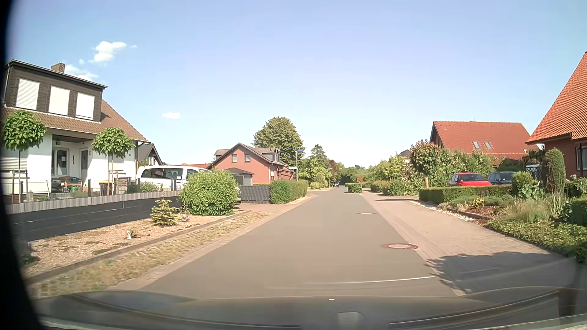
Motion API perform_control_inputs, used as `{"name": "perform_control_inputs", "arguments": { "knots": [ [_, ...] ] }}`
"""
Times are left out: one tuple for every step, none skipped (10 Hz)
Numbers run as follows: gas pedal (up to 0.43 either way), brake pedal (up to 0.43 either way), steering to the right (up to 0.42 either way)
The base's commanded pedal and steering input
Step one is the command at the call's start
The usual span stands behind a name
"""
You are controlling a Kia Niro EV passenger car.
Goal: Follow the waypoints while adhering to traffic rules and regulations
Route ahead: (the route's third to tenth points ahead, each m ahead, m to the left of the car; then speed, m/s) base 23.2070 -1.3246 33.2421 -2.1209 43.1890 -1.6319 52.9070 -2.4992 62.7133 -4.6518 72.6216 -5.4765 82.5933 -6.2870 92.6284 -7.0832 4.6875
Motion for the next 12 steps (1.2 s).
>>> {"name": "perform_control_inputs", "arguments": {
  "knots": [
    [0.197,0.006,0.038],
    [0.189,0.006,0.035],
    [0.189,0.006,0.031],
    [0.189,0.006,0.027],
    [0.189,0.006,0.025],
    [0.189,0.006,0.025],
    [0.189,0.006,0.024],
    [0.177,0.006,0.025],
    [0.169,0.006,0.027],
    [0.169,0.006,0.029],
    [0.169,0.006,0.030],
    [0.169,0.006,0.027]
  ]
}}
